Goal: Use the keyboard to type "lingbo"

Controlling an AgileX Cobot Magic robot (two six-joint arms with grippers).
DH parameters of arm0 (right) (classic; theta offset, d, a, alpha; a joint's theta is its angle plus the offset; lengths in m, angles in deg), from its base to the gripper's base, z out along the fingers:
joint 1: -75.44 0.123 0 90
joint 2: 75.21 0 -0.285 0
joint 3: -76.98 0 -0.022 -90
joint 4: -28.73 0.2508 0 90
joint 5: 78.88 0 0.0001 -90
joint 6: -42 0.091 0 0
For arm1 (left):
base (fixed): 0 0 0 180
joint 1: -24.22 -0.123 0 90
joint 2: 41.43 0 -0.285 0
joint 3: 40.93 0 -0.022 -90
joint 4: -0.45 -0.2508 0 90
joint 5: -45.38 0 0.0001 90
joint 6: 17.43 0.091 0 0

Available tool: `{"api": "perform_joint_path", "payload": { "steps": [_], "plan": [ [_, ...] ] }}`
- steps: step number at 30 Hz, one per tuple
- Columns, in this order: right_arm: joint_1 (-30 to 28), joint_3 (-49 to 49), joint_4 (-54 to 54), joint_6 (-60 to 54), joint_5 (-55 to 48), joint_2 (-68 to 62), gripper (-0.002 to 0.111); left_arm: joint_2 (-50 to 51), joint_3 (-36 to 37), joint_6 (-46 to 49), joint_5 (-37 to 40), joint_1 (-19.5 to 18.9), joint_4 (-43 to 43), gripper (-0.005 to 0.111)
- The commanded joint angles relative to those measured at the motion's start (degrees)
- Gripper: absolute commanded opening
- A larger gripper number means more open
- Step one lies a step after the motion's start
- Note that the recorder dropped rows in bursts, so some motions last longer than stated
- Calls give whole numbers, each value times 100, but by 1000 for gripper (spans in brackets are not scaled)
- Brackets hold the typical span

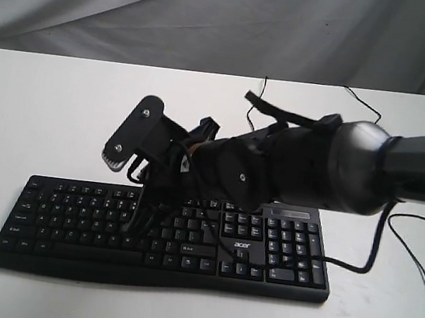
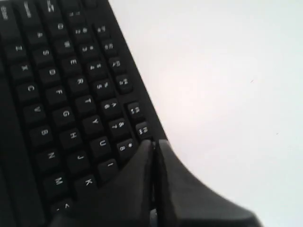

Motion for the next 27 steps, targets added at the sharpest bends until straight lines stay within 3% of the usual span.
{"api": "perform_joint_path", "payload": {
  "steps": [1, 8, 19, 27],
  "plan": [
    [-2, -74, 2, 60, -103, 515, 0, 18, 29, -16, -25, 22, 3, 1],
    [-2, -760, 2, 60, -103, 1734, 0, 18, 29, -16, -25, 22, 3, 1],
    [-2, -2602, -58, 68, -79, 4883, 0, 18, 29, -16, -25, 22, 3, 1],
    [-2, -3499, -56, 68, -155, 6123, 0, 18, 29, -16, -25, 22, 3, 1]
  ]
}}
